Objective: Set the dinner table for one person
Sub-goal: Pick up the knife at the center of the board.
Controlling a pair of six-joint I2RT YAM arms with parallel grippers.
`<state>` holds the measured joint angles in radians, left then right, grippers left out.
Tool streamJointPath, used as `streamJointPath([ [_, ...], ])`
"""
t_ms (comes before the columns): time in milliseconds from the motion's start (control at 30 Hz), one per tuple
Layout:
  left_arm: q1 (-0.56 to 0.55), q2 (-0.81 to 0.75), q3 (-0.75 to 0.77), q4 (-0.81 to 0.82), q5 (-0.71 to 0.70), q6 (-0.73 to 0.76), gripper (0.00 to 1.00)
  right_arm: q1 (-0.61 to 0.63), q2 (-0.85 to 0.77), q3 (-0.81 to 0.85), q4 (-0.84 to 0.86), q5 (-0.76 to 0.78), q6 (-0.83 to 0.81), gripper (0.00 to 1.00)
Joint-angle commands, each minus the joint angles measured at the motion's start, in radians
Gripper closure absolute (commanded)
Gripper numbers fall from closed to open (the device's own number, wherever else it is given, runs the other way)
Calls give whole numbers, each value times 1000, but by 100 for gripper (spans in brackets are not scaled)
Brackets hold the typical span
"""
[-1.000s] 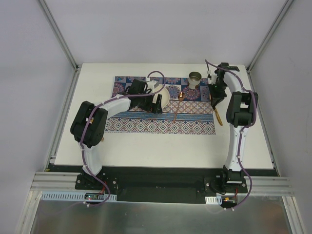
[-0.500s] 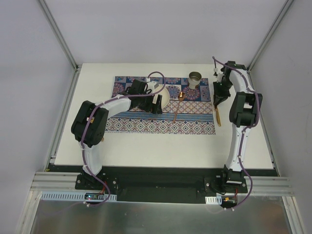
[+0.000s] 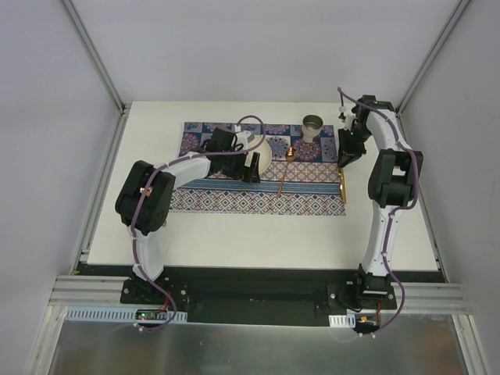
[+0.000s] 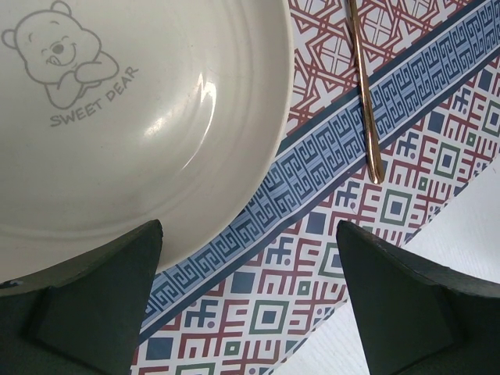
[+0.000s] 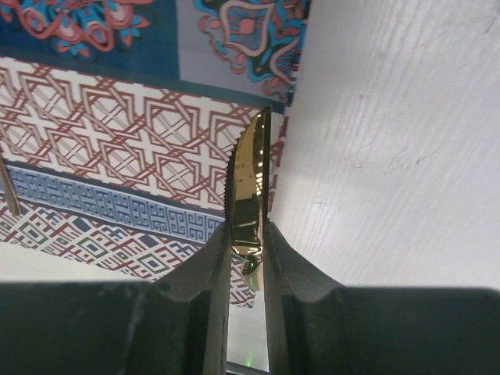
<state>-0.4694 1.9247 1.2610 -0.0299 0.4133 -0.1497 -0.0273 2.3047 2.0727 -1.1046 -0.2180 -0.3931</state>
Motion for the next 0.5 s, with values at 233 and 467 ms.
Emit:
streamJointPath([
  [233,9,13,37,8,39,-16,8,62,-80,-42,-15,-55,25,100],
  [467,9,19,41,8,44,-19,8,90,-113,-89,26,-96,53,100],
])
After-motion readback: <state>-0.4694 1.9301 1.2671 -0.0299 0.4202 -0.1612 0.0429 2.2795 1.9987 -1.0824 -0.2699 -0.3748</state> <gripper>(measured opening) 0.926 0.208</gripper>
